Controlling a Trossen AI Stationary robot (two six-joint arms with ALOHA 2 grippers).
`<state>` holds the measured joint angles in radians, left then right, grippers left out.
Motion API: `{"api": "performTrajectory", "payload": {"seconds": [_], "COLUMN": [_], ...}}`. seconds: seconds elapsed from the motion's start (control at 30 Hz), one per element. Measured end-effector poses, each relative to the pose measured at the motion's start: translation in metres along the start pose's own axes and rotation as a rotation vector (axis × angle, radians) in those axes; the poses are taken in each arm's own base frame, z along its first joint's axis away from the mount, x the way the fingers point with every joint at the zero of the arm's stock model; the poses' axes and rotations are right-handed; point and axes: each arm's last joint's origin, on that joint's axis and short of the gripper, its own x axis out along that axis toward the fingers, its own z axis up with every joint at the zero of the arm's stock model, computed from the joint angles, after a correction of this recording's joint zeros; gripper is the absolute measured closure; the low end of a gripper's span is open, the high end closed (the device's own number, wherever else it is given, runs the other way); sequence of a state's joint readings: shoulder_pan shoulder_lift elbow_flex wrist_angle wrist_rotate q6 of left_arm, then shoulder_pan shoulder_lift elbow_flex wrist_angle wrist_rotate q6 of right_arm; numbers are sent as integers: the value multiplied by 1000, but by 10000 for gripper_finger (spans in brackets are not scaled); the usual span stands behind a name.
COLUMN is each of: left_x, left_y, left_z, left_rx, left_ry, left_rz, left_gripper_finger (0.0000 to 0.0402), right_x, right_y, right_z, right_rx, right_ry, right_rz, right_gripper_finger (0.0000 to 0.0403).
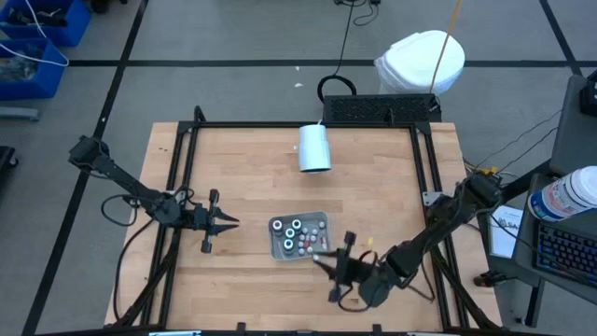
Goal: Pick & Place food coloring
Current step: Put the small green food coloring bottle into the gray bin
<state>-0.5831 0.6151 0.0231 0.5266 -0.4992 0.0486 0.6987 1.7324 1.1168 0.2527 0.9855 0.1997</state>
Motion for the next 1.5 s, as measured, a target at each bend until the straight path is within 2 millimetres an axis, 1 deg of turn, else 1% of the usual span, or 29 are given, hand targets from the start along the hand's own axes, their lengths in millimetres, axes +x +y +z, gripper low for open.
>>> {"api": "performTrajectory", "payload": {"seconds": [0.07,0.13,0.27,0.4,0.6,0.8,0.93,1.07,1.5], "left_x": [0,0,0,0,0,0,0,0,0], "left_y": [0,0,0,0,0,0,0,0,0], "left_z": [0,0,0,0,0,0,0,0,0], "left_rx": [0,7,20,20,22,22,21,21,22], "left_ry": [-1,-1,0,1,1,1,0,0,0], "left_rz": [0,0,0,0,0,0,0,0,0], "left_gripper_finger": [339,339,339,339,339,339,339,339,339], "right_x": [7,19,42,54,59,61,64,64,65], "right_y": [-9,-19,-33,-42,-55,-63,-66,-65,-66], "right_z": [4,4,-4,-17,-39,-52,-53,-51,-51], "right_rx": [-14,-23,-17,-18,45,122,143,130,144], "right_ry": [4,26,92,124,151,156,159,148,148], "right_rz": [-35,-44,-41,-69,-109,-112,-89,-63,-66], "right_gripper_finger": [343,343,342,342,343,341,342,342,341]}}
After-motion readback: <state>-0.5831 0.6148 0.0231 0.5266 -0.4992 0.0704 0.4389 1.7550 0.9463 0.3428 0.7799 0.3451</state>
